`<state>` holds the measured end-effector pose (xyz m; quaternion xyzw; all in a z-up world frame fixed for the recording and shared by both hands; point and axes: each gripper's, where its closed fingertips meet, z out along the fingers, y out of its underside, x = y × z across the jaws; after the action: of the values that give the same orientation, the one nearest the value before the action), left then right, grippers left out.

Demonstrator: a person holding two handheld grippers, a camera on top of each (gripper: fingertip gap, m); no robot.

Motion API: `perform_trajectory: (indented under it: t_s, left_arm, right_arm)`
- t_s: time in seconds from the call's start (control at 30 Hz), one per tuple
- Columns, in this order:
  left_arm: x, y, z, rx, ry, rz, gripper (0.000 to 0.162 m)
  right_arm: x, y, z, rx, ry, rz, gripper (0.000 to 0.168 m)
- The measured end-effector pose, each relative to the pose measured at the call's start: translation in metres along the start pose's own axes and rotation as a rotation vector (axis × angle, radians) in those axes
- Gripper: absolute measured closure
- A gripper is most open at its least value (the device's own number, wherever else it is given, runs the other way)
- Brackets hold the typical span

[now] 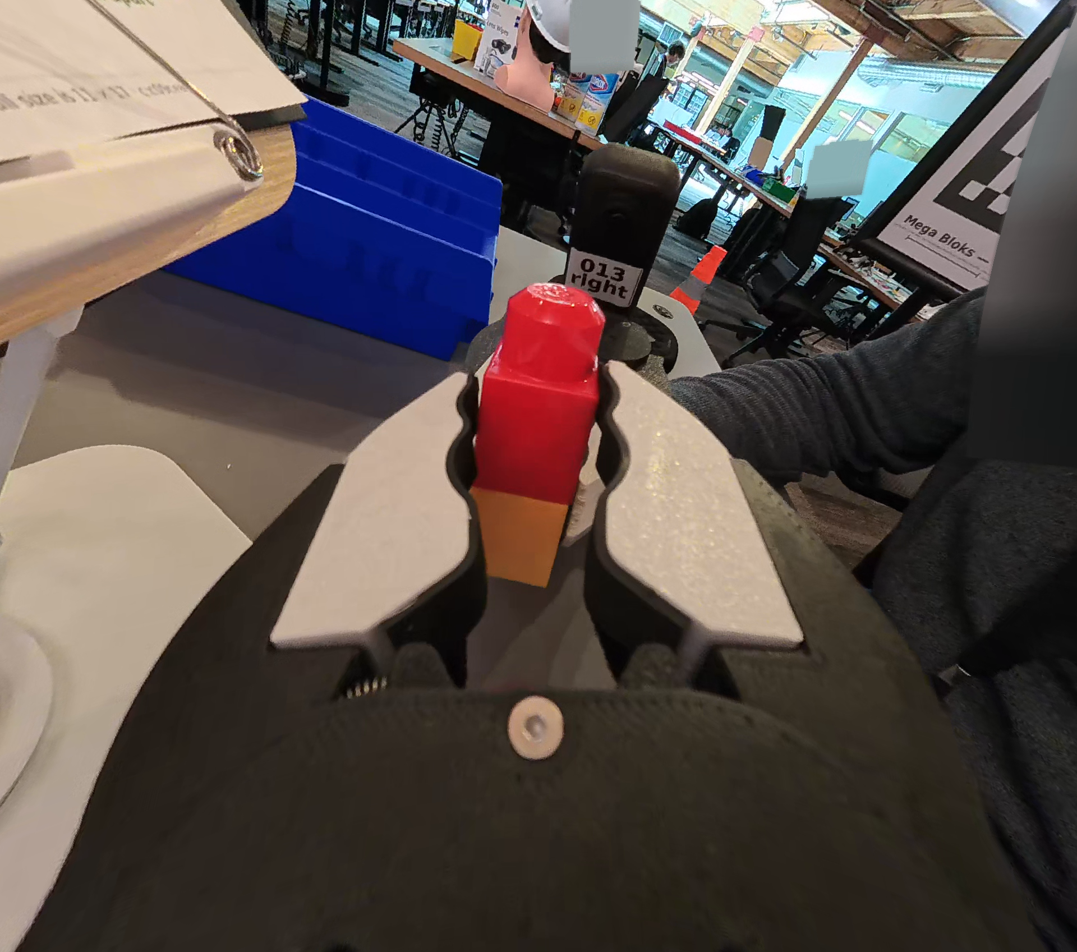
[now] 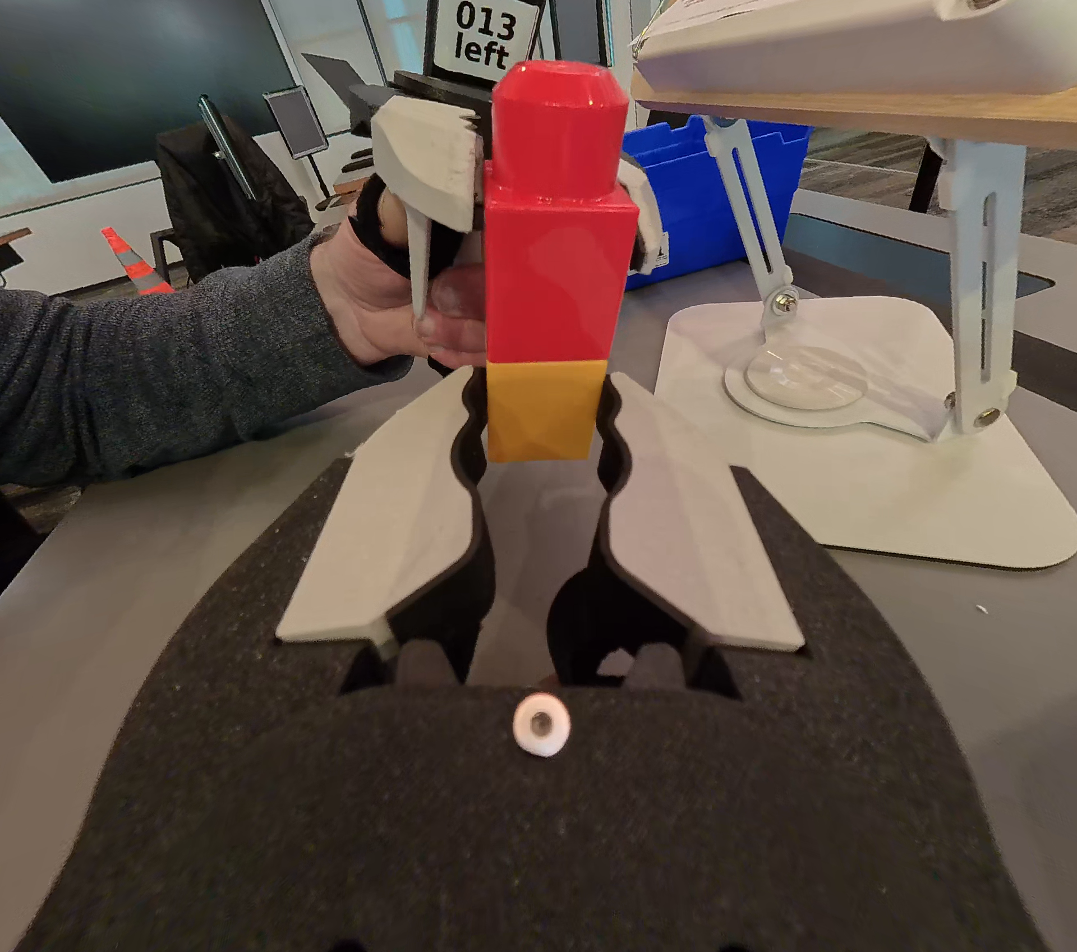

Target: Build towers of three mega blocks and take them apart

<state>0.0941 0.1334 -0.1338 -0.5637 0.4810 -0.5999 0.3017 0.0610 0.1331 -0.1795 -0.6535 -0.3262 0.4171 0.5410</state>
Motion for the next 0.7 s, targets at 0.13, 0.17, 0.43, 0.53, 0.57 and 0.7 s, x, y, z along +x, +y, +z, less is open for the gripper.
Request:
perform_trajectory:
  t_s: [0.13, 0.17, 0.43, 0.53, 0.57, 0.7]
  left_arm:
    - [-0.0002, 0.0006, 0.0000, 0.001, -0.001, 0.004, 0.124]
    - [-0.0001, 0.0007, -0.0001, 0.001, -0.001, 0.005, 0.124]
    - [-0.0003, 0.0016, -0.0006, 0.008, 0.005, 0.010, 0.124]
    - [0.0021, 0.0012, -0.0007, -0.009, 0.003, 0.027, 0.124]
    - [0.0030, 0.0010, -0.0008, -0.018, 0.008, 0.024, 0.124]
    - [0.0033, -0.0038, -0.0042, 0.016, 0.017, 0.022, 0.118]
  right_arm:
    - [0.0002, 0.0004, 0.0003, -0.003, 0.001, 0.000, 0.132]
    - [0.0001, 0.0004, 0.0003, -0.004, 0.001, 0.000, 0.132]
    - [0.0002, 0.0012, 0.0007, -0.011, 0.004, -0.003, 0.133]
    - [-0.0006, 0.0011, 0.0013, -0.010, 0.002, -0.010, 0.132]
    - [-0.0013, 0.0006, 0.0013, -0.007, -0.004, -0.010, 0.132]
    - [0.0003, -0.0025, -0.0010, 0.018, -0.017, 0.022, 0.132]
